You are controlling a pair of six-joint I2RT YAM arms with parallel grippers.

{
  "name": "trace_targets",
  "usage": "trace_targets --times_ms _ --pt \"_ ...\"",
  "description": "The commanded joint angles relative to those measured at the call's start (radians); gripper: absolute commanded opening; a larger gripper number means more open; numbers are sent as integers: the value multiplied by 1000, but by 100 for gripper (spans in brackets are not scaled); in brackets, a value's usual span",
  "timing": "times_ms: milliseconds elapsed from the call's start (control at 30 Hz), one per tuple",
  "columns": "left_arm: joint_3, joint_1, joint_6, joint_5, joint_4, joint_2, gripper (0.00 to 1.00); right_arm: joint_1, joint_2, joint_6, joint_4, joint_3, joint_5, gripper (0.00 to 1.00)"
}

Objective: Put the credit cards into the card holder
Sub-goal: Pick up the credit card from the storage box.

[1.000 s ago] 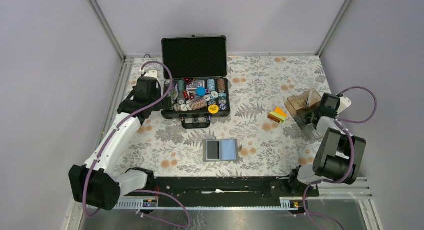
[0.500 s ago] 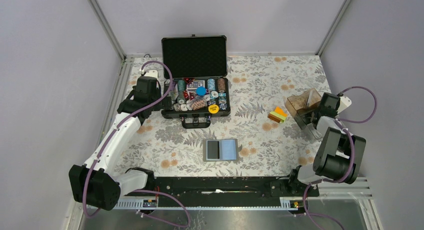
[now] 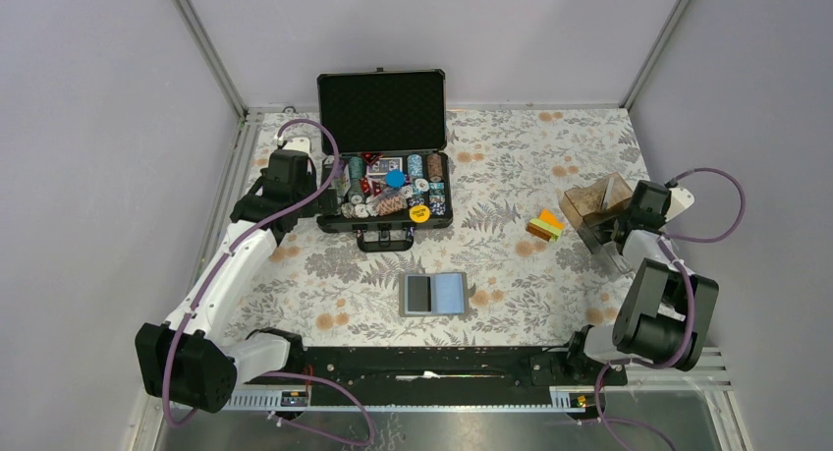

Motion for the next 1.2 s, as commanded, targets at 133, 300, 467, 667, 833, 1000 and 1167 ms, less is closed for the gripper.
trace_targets --times_ms 133,300,467,667,833,1000,1167 --pt "-4 -6 -2 11 49 -31 99 6 -108 -15 -43 33 62 28" --pt "-5 -6 -3 14 51 -35 99 6 -126 -29 -34 27 66 14" --pt "-7 -6 -5 15 52 -41 99 6 -135 -14 -61 36 51 8" --pt "-7 -6 -8 30 55 -54 99 6 -215 -30 -128 84 82 9" --pt "-7 -5 -15 48 59 -78 99 6 -284 -40 -211 133 95 8" --pt "17 -6 -61 98 51 -115 99 16 -370 -33 -256 156 1 0" --pt "19 -8 -182 251 61 -180 99 116 -426 -3 -259 157 -163 0"
